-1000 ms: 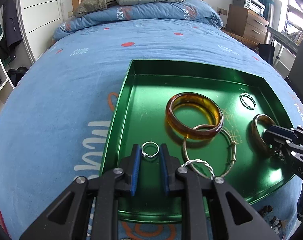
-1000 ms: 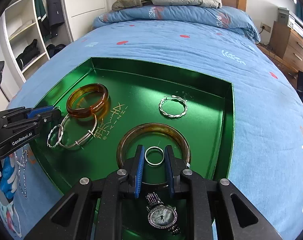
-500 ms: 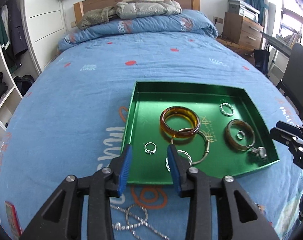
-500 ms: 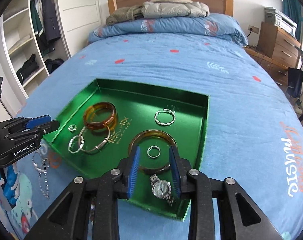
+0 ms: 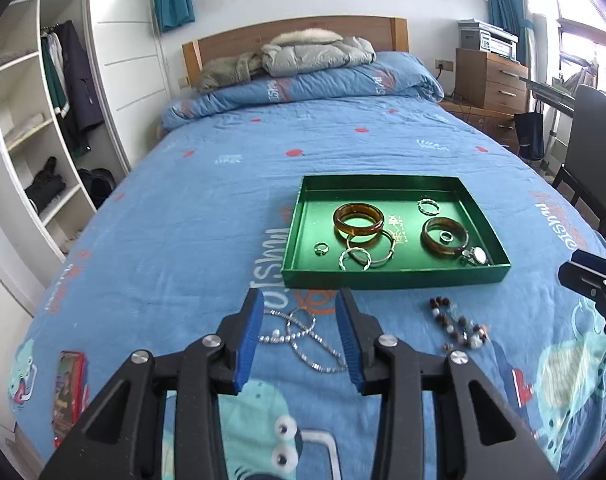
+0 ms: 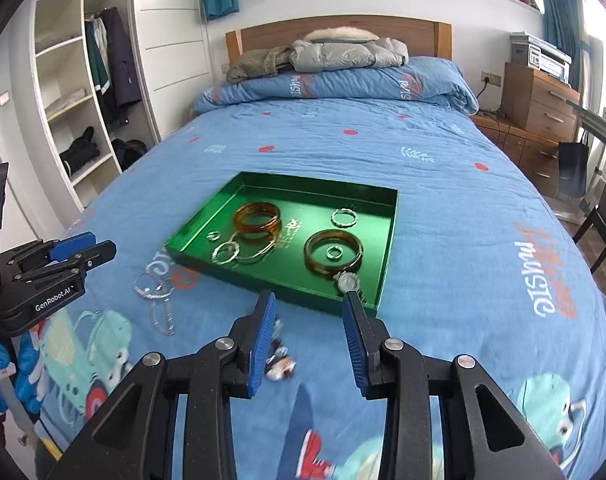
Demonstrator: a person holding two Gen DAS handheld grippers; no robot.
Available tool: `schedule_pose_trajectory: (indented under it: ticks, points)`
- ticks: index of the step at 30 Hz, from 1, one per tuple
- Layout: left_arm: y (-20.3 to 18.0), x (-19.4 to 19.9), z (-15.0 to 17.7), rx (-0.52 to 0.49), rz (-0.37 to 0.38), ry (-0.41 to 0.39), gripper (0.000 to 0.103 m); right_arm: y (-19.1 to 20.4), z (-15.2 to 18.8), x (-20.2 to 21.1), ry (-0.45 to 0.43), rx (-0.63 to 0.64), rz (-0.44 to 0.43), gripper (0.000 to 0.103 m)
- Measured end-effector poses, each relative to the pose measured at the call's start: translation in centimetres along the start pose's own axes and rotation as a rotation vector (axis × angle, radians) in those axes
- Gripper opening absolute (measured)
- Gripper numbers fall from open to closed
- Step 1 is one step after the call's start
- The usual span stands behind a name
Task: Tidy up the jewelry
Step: 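Lift both tools out of the tray back over the remaining jewelry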
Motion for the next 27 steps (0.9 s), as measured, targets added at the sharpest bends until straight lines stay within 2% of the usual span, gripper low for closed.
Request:
schedule_pose_trajectory:
  ticks: [8, 21, 24, 27]
  points:
    - [0.7, 6.6, 2.8, -0.011, -0.030, -0.060, 0.036, 2.7, 3.0, 5.1, -0.038, 0.008, -0.019, 0.037]
    - [1.5, 13.7, 5.3, 0.012, -0.019, -0.127, 0.036, 6.0, 5.3, 12.1, -0.105, 0.034, -0.028, 0.040]
    - [1.7, 14.9, 5.8, 0.016, -0.024, -0.146, 0.043, 6.5, 5.5, 13.2, -0.119, 0.041, -0.032, 0.044]
    - [1.5, 15.7, 6.2, 0.010, -0.028, -0.164, 0.044, 6.9, 5.8, 14.1, -0.129, 0.047, -0.032, 0.045]
Point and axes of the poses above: each gripper's, at about its wrist camera, not at the fingertips, and x roughly against the way its jaws point, y to its left, z to its underside, the point moved 9 cm from there along -x, roughly the way its jaws point
